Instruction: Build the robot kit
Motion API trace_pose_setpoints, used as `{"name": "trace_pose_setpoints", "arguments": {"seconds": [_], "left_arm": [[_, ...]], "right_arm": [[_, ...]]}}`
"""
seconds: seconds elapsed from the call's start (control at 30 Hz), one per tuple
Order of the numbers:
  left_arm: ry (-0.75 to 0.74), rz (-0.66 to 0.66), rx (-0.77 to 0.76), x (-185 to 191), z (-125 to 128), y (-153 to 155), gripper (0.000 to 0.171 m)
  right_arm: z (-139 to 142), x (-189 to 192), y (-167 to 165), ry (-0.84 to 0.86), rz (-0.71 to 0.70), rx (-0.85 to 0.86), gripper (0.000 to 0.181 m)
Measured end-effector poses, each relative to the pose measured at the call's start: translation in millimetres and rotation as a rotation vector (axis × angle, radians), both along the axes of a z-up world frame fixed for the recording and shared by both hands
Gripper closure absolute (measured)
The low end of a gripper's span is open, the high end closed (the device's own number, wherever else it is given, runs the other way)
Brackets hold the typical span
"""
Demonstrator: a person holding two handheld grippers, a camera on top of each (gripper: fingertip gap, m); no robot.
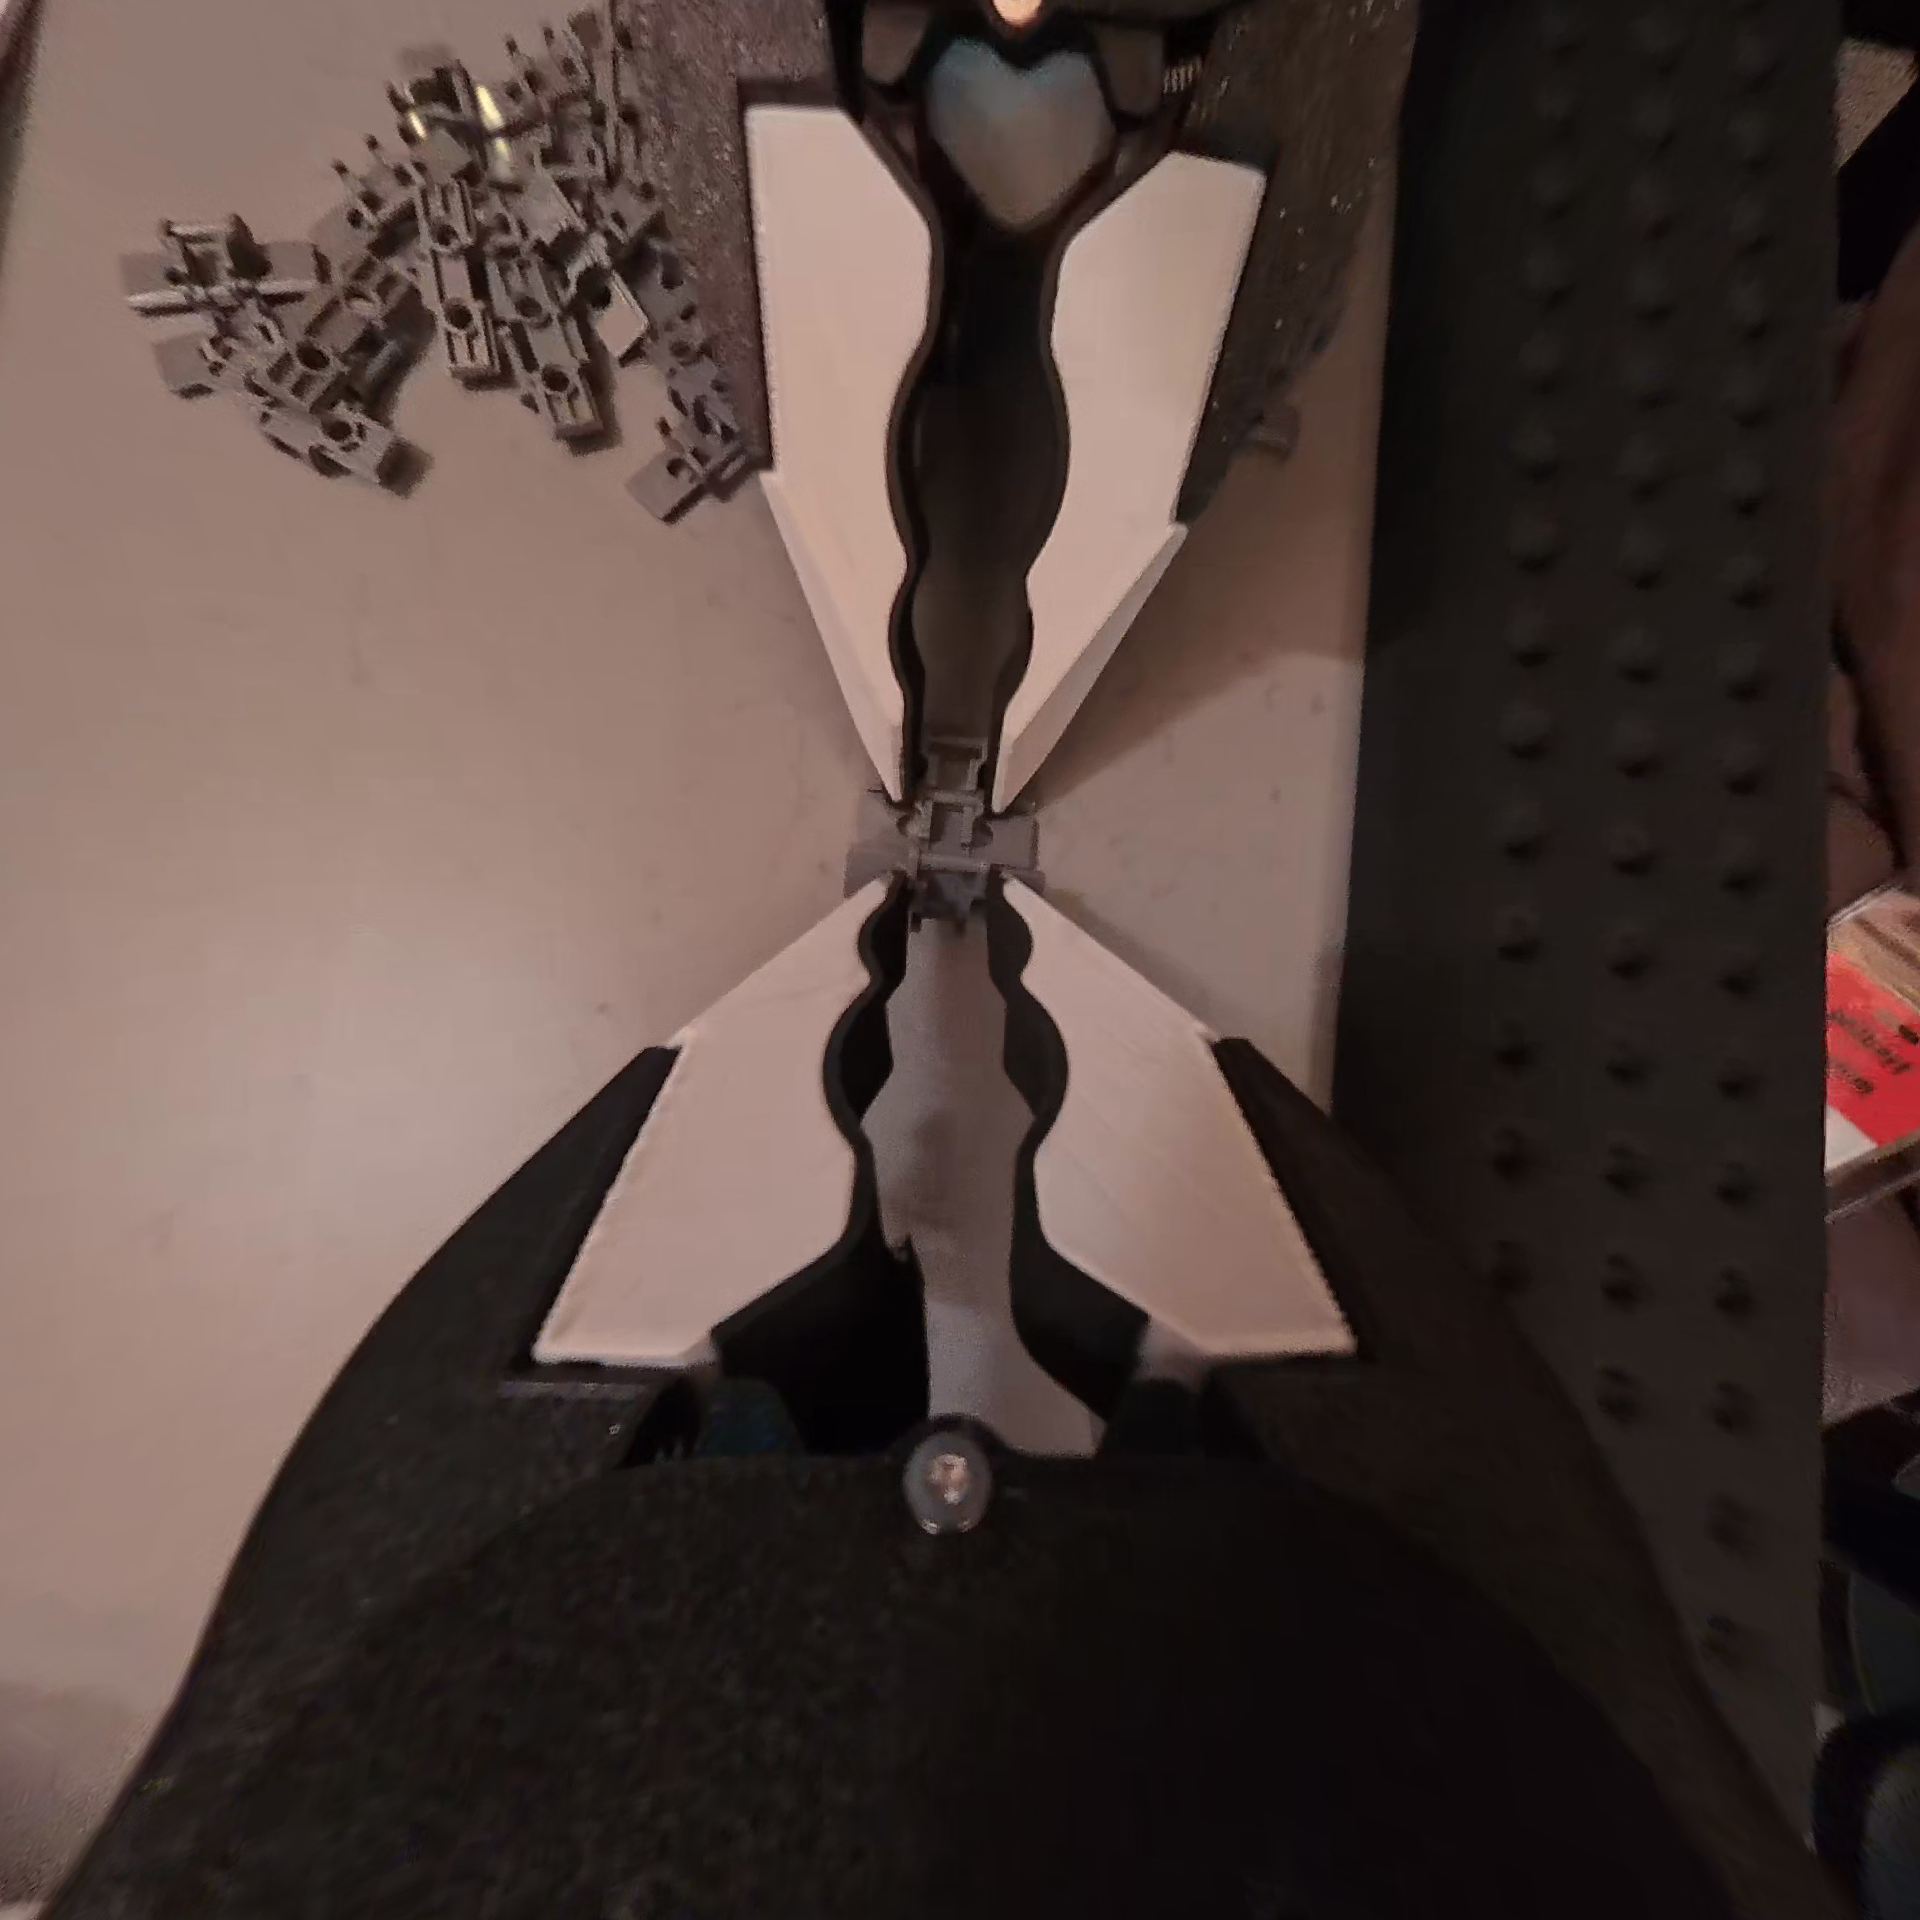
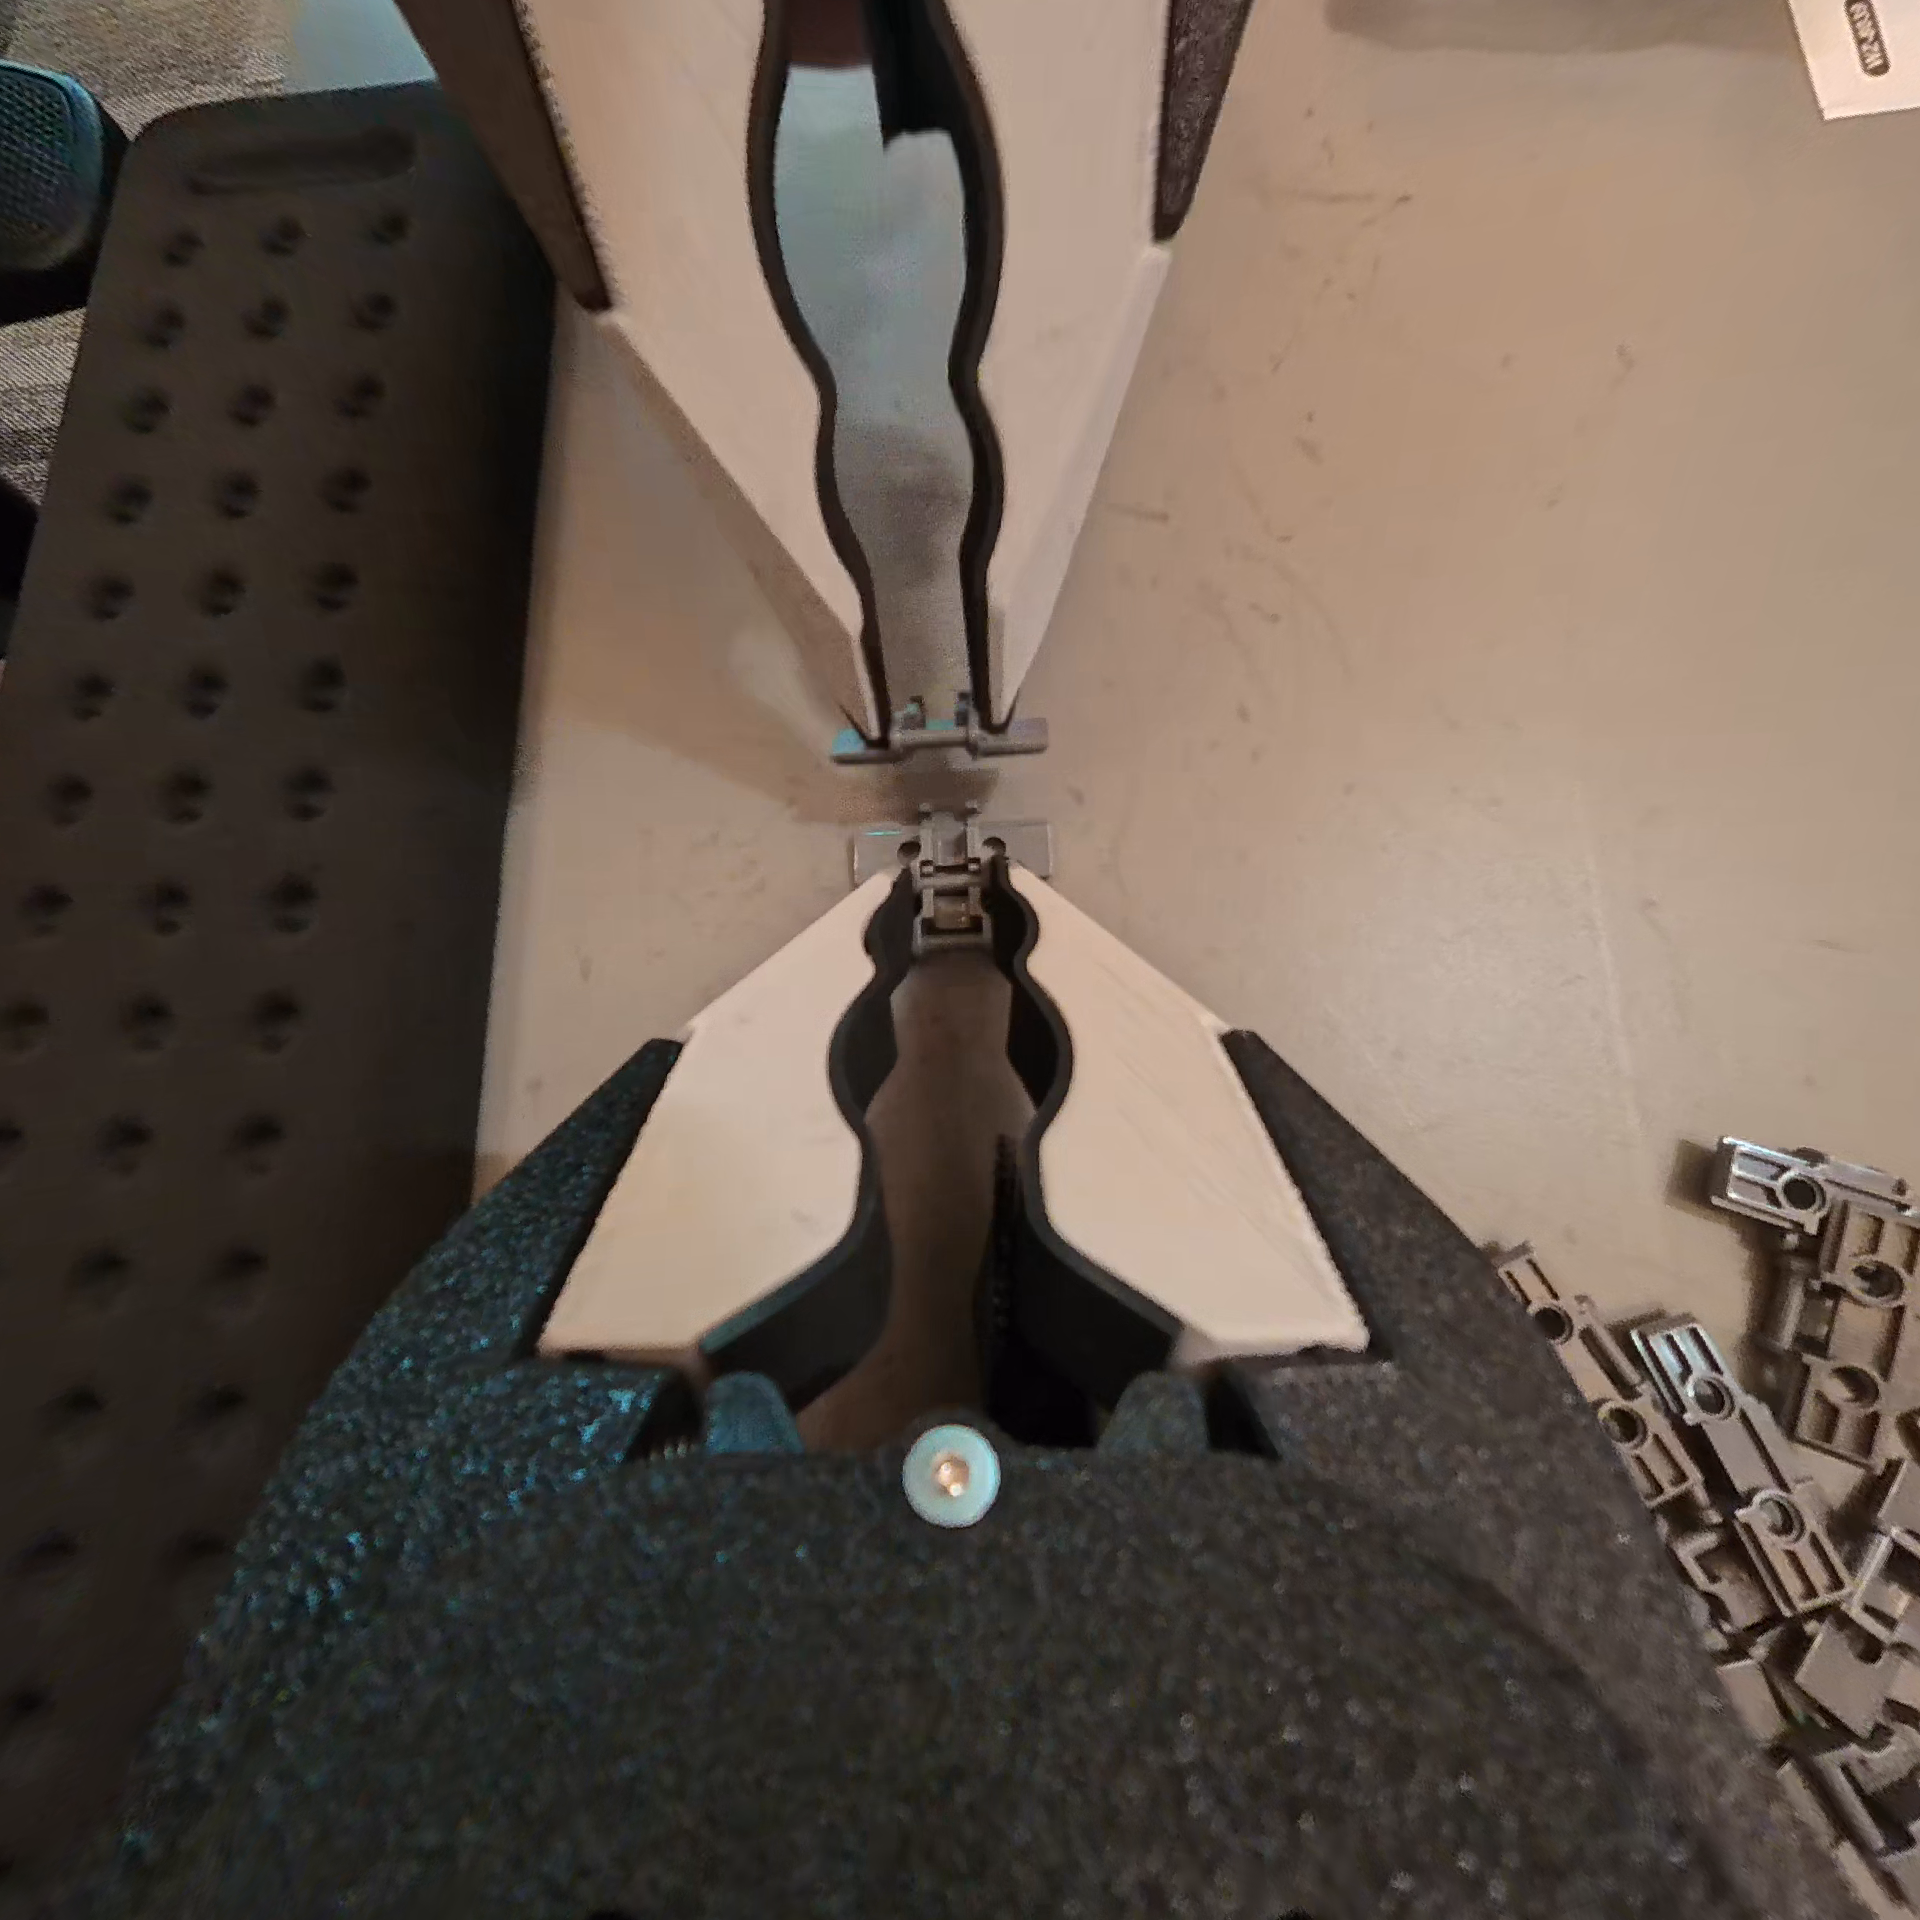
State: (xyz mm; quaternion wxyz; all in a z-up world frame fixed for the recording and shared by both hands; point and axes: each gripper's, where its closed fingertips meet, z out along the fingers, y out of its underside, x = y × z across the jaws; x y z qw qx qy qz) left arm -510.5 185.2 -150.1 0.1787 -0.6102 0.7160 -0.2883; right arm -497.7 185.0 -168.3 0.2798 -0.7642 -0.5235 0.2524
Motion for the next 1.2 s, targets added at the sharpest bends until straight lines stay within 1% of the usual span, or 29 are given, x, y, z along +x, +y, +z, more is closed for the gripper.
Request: {"name": "trace_pose_setpoints", "arguments": {"seconds": [0.07, 0.13, 0.2, 0.33, 0.4, 0.57, 0.9, 1.0, 1.03, 1.1, 1.13, 1.17, 1.2], "left_arm": [[0.068, -0.003, 0.041, 3, -5, 2, 0.157], [0.132, -0.006, 0.045, 4, -12, 1, 0.157], [0.143, 0.004, 0.044, 5, -10, 2, 0.157], [0.216, -0.007, 0.071, 0, -13, 0, 0.157], [0.263, -0.015, 0.117, -3, -17, 2, 0.157], [0.245, -0.012, 0.074, 3, -17, -1, 0.157], [0.069, 0.056, 0.032, 4, -16, -1, 0.157], [0.057, 0.062, 0.032, 3, -16, -2, 0.158], [0.063, 0.062, 0.029, 4, -16, -2, 0.158], [0.075, 0.052, 0.036, 4, -17, -3, 0.158], [0.081, 0.048, 0.039, 4, -17, -3, 0.158], [0.088, 0.045, 0.043, 4, -17, -3, 0.158], [0.094, 0.042, 0.047, 4, -17, -3, 0.158]], "right_arm": [[0, 0, 0, 0.006, 0.0, 0.003, 0.166], [0, -1, 0, 0.011, 0.0, 0.01, 0.166], [0, -1, 0, 0.009, -0.001, 0.016, 0.166], [0, -1, 0, 0.005, 0.001, 0.018, 0.166], [0, -2, 0, 0.013, 0.003, 0.012, 0.166], [0, -2, 0, 0.019, 0.003, 0.012, 0.166], [1, -3, 0, 0.029, -0.008, 0.0, 0.166], [1, -3, 0, 0.043, 0.003, 0.01, 0.166], [1, -3, -1, 0.045, 0.011, 0.003, 0.166], [3, -1, -3, 0.039, 0.04, 0.01, 0.157], [5, -1, -2, 0.04, 0.044, 0.04, 0.158], [10, -1, -1, 0.048, 0.052, 0.081, 0.167], [14, -2, -1, 0.055, 0.06, 0.121, 0.181]]}}
